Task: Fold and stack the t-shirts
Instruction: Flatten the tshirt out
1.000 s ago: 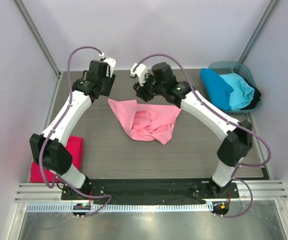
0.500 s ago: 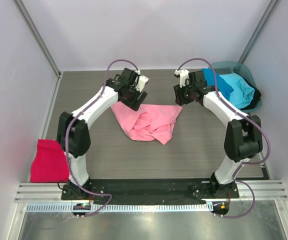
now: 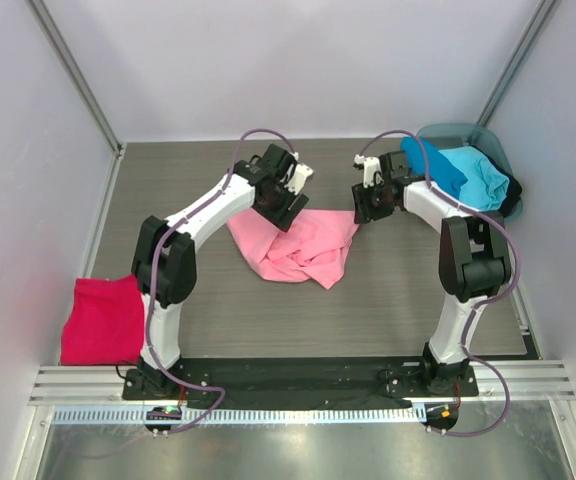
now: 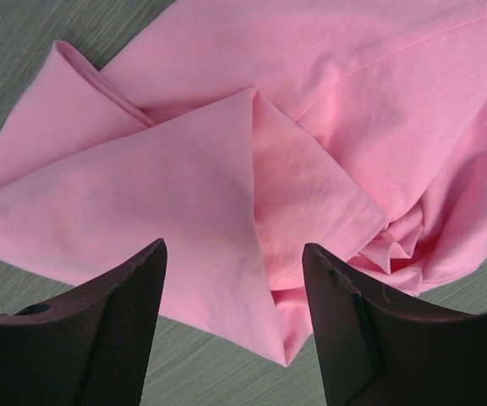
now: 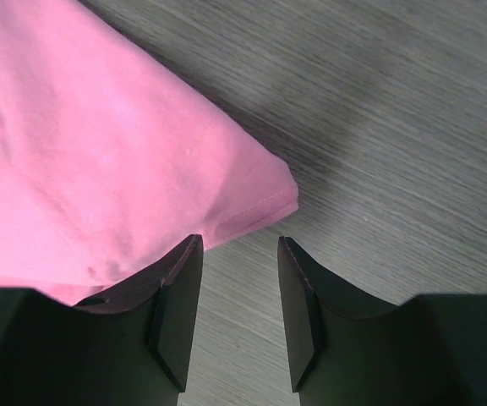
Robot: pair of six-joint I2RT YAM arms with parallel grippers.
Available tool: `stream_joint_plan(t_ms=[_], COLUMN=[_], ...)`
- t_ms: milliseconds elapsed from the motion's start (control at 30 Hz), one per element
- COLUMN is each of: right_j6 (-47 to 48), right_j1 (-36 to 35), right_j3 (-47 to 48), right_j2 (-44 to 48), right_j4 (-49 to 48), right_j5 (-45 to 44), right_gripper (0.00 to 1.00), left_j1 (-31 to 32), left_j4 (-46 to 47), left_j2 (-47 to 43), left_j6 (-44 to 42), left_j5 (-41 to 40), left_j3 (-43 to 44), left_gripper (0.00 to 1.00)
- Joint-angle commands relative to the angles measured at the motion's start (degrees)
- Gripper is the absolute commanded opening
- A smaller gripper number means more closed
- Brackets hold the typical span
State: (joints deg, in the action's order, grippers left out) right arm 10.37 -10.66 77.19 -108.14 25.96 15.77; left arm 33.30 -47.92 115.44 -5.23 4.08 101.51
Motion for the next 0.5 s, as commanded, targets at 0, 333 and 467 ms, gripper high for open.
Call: stream_joint_plan(t_ms=[0, 333, 467], right_j6=[-0.09, -1.32, -1.84], right_j1=[0.63, 1.43, 1.43], right_j3=[2.17, 6.74, 8.85], right_j2=[-2.33, -6.30, -3.93], right_j4=[1.81, 2.08, 1.99], right_j5=[2.60, 7.52, 9.80], right_gripper=[0.46, 0.14, 0.01], left_j1=[-0.25, -0.25, -0.25], left_j4=[-0.94, -0.51, -0.07], left_j2=[2.15, 3.05, -0.03], left_j6=[-0.39, -0.83, -1.09], left_j5=[-0.82, -2.76, -3.55], left_j3=[2.02, 1.67, 1.50], left_gripper=[0.66, 0.00, 0.00])
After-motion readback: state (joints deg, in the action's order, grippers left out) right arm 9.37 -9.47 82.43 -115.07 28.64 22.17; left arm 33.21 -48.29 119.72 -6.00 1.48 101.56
